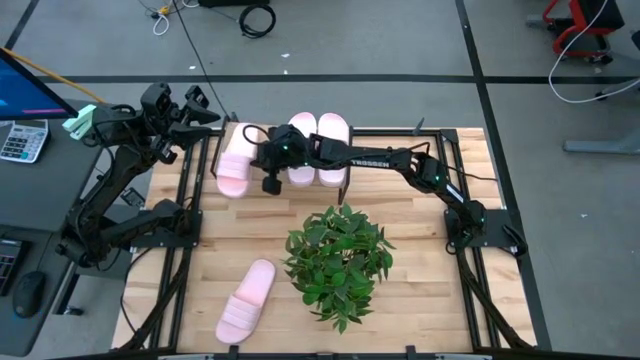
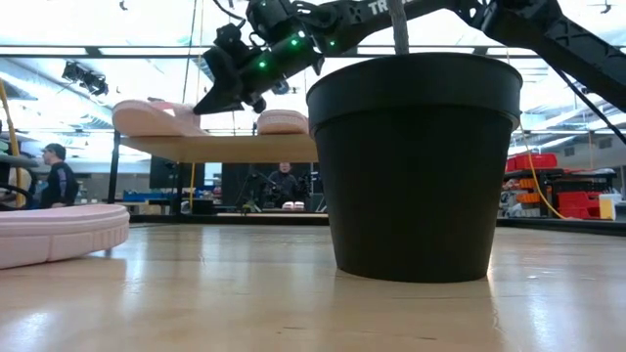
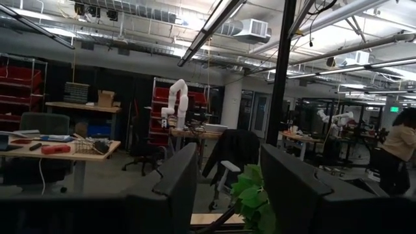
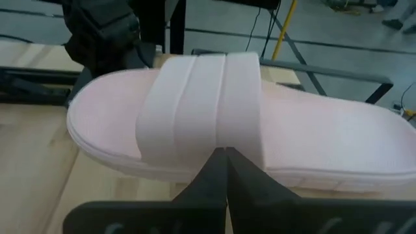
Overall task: Pick and place slides into the shelf
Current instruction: Put the pink slide on the shelf
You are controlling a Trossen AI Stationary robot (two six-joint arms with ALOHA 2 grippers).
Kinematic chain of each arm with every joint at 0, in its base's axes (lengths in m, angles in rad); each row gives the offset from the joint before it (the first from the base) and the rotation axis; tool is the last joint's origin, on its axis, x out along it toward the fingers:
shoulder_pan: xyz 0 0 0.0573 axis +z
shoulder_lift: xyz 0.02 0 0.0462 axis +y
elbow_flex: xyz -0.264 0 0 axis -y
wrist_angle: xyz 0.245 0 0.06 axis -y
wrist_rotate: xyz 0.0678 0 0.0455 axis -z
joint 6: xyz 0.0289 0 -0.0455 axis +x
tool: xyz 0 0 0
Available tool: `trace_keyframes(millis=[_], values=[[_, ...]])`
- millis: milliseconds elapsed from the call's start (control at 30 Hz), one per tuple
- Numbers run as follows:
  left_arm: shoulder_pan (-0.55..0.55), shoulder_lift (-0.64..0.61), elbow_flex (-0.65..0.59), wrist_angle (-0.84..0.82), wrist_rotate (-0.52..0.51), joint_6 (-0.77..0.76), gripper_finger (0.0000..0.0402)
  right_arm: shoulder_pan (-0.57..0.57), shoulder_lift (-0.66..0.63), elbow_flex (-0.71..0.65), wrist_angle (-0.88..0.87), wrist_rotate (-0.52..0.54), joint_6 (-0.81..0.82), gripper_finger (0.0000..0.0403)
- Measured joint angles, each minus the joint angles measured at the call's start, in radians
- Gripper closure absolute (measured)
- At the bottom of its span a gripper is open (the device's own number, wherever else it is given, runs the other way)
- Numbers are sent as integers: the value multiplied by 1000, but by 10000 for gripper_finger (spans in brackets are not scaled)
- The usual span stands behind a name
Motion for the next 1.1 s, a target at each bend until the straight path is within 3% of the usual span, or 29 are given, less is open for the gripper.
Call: trace_keyframes(millis=[733,1100], values=[[0,2,0,-1,0,16,224,-15,18,0,77,-24,10,397],[0,2,0,-3,7,15,226,-11,-104,0,-111,-4,7,382]])
